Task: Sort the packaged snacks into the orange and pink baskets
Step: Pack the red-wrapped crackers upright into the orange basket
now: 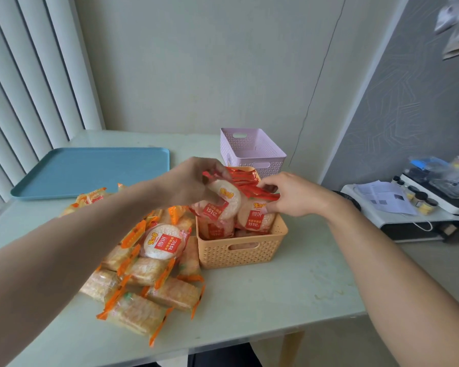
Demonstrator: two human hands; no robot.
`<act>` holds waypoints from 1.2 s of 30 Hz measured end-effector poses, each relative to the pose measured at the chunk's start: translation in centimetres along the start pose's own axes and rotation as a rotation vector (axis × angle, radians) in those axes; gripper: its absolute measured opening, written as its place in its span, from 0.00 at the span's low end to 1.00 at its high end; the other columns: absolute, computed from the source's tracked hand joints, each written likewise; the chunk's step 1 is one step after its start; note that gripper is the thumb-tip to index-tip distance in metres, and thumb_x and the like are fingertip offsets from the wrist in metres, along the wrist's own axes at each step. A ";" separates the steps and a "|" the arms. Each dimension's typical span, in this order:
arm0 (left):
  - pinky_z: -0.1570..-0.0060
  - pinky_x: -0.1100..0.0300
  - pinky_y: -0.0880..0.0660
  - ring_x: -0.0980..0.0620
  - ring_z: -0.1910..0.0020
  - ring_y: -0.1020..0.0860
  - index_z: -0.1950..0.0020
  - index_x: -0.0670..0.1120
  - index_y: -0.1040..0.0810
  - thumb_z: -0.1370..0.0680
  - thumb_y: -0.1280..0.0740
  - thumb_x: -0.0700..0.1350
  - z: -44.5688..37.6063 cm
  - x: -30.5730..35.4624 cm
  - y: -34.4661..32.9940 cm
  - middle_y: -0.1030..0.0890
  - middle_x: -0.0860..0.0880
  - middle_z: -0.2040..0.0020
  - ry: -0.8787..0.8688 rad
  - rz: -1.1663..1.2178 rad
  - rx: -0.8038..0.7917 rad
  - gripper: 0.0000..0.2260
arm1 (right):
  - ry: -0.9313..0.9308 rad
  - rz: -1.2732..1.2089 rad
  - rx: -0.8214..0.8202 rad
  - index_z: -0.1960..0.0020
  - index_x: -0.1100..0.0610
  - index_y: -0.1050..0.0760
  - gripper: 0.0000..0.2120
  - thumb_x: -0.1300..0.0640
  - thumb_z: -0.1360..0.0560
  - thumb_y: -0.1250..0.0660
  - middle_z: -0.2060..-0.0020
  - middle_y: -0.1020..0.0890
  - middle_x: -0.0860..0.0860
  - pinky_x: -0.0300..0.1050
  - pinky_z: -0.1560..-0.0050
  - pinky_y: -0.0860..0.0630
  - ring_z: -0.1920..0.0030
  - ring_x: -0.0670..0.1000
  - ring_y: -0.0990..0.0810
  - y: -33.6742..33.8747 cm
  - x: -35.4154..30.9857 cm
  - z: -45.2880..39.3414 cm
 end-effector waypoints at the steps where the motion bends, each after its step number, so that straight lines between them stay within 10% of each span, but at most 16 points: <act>1: 0.54 0.53 0.21 0.47 0.58 0.20 0.50 0.50 0.20 0.33 0.20 0.37 0.0 -0.1 -0.2 0.17 0.45 0.50 -0.012 -0.023 0.032 0.17 | -0.003 -0.005 -0.006 0.39 0.49 0.20 0.20 0.52 0.29 0.21 0.49 0.18 0.45 0.44 0.43 0.25 0.47 0.49 0.20 0.1 0.0 0.0; 10: 0.63 0.72 0.33 0.55 0.54 0.25 0.48 0.52 0.20 0.28 0.32 0.38 0.7 -1.9 -3.7 0.20 0.55 0.51 -0.199 -0.522 0.017 0.12 | -0.001 -0.126 0.024 0.41 0.48 0.21 0.17 0.58 0.28 0.22 0.49 0.17 0.44 0.41 0.46 0.25 0.47 0.47 0.19 3.2 0.1 0.5; 16: 0.69 0.62 0.36 0.48 0.61 0.26 0.58 0.47 0.27 0.31 0.23 0.48 0.9 -2.2 -4.0 0.22 0.53 0.61 -0.124 -0.492 0.133 0.13 | 0.005 -0.342 -0.026 0.42 0.52 0.23 0.17 0.61 0.27 0.23 0.47 0.15 0.44 0.47 0.38 0.22 0.45 0.46 0.16 6.0 0.7 1.8; 23: 0.40 0.51 0.30 0.49 0.41 0.32 0.48 0.56 0.18 0.29 0.30 0.60 0.6 -2.2 -3.4 0.25 0.53 0.43 -0.009 -0.992 -0.010 0.13 | 0.153 -0.339 -0.187 0.44 0.52 0.23 0.19 0.63 0.30 0.21 0.45 0.16 0.49 0.43 0.41 0.24 0.43 0.49 0.18 0.5 -2.3 0.2; 30: 0.37 0.57 0.31 0.52 0.32 0.29 0.28 0.57 0.29 0.29 0.22 0.50 0.5 0.0 0.5 0.25 0.55 0.31 0.140 -0.609 -0.321 0.32 | 0.158 -0.129 -0.167 0.42 0.48 0.18 0.21 0.47 0.33 0.19 0.58 0.18 0.37 0.36 0.55 0.27 0.57 0.41 0.21 -2.4 -4.2 -0.7; 36: 0.31 0.57 0.34 0.53 0.29 0.31 0.23 0.59 0.36 0.33 0.21 0.59 0.8 0.5 -0.7 0.30 0.58 0.27 0.081 -0.451 -0.257 0.42 | 0.077 -0.298 -0.194 0.37 0.49 0.18 0.22 0.50 0.30 0.20 0.49 0.13 0.42 0.42 0.41 0.21 0.47 0.42 0.15 -1.5 -3.1 -0.1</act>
Point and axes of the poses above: each hand's wrist, its own z-axis away from the middle knuckle, its own y-axis out of the back of the hand, x = y × z, the point moved 1 cm from there along -z, towards the middle knuckle
